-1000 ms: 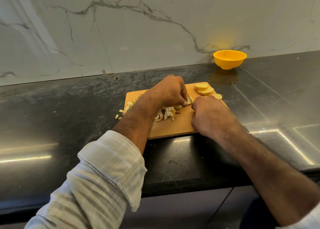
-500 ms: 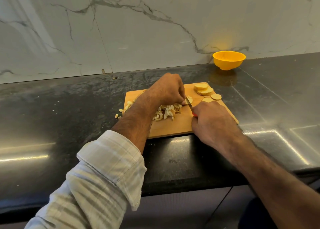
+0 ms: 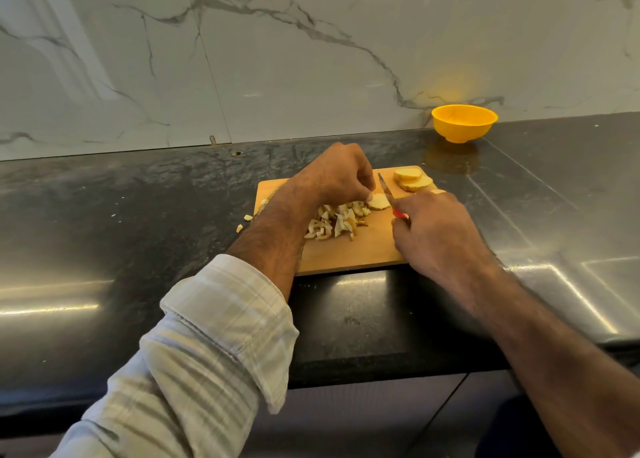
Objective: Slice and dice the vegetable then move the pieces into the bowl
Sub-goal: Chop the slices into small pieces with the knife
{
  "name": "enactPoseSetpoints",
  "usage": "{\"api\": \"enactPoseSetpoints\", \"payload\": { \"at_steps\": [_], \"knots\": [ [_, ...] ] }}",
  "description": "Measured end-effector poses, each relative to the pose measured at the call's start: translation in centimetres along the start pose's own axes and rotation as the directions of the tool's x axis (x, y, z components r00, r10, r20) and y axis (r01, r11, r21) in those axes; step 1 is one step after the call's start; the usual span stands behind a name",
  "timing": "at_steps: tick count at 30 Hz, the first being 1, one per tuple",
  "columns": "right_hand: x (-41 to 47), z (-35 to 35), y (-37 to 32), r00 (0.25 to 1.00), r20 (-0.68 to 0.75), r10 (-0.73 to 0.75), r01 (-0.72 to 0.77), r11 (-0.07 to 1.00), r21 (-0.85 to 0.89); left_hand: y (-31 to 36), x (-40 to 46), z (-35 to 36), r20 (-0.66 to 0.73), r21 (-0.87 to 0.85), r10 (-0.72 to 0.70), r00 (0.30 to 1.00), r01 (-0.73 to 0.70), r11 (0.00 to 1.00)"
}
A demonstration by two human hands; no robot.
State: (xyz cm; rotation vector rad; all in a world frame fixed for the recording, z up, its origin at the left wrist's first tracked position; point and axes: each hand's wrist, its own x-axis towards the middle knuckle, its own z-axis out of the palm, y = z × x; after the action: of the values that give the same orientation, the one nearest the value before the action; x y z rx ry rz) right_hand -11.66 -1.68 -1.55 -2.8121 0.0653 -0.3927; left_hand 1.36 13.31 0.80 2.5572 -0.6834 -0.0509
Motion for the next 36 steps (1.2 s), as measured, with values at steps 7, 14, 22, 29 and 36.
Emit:
{"api": "enactPoseSetpoints", "payload": {
  "at_steps": [7,14,22,29,36],
  "knots": [
    [-0.5,0.2,-1.0,0.989,0.147,0.020,-0.015,0.999,-0.035,0.2,0.3,0.6,-0.003,0.109,-0.069,0.998,0.069,0.992],
    [1.2,-0.1,-2.6,0.978,0.206,0.043,-0.023,0.995,-0.098,-0.4,0.8,0.8,0.009,0.082,-0.096,0.995,0.095,0.992],
    [1.2,0.7,-0.8,0.999,0.045,-0.010,0.009,1.000,0.007,-0.2,0.3,0.0,-0.029,0.125,-0.080,0.996,0.083,0.989],
    [-0.2,0.6,-1.8,0.991,0.136,0.002,0.003,0.999,-0.036,-0.2,0.2,0.1,-0.015,0.140,-0.080,0.997,0.081,0.987],
    [0.9,0.0,-2.6,0.976,0.215,0.037,-0.023,0.997,-0.070,-0.1,0.4,0.4,-0.001,0.112,-0.092,0.996,0.091,0.989]
  ]
}}
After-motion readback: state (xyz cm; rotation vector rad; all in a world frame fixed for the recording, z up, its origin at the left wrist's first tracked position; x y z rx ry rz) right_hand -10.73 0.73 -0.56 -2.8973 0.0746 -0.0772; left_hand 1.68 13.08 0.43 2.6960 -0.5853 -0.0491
